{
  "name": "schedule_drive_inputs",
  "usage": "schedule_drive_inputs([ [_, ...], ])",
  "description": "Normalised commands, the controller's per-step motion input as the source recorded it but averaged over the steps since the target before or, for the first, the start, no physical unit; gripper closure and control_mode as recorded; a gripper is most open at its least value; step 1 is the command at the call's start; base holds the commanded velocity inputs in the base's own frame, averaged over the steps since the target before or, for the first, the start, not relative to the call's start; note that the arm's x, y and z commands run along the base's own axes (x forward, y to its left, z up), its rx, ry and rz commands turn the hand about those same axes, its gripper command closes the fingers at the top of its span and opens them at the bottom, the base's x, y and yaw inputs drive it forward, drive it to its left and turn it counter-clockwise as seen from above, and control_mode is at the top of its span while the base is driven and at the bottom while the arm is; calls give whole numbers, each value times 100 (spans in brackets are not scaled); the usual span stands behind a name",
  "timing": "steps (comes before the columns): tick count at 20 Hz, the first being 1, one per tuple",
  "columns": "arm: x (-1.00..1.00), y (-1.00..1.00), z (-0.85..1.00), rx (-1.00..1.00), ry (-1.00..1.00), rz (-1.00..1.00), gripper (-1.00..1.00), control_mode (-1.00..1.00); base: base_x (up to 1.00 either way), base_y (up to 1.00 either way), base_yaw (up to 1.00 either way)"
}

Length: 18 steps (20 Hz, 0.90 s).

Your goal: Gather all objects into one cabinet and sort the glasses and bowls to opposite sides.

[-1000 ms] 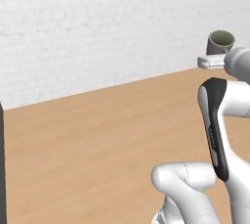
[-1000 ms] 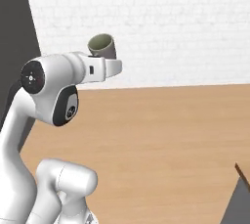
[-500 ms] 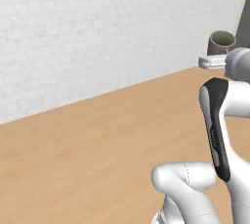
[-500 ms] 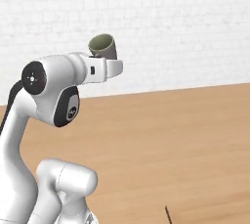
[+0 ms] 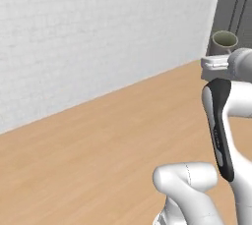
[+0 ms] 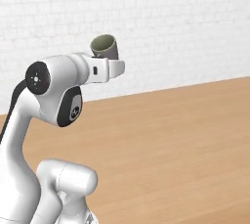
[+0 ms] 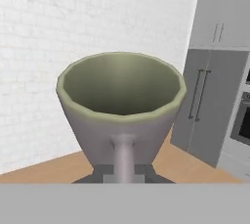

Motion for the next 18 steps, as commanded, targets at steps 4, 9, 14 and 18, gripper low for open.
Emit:
schedule_drive_inputs([
  [4, 0, 0, 0, 0, 0, 0, 100, 100, 100, -100, -21],
  [9, 0, 0, 0, 0, 0, 0, 100, 100, 100, -100, -17],
  [14, 0, 0, 0, 0, 0, 0, 100, 100, 100, -100, -19],
  [18, 0, 0, 0, 0, 0, 0, 100, 100, 100, -92, -21],
])
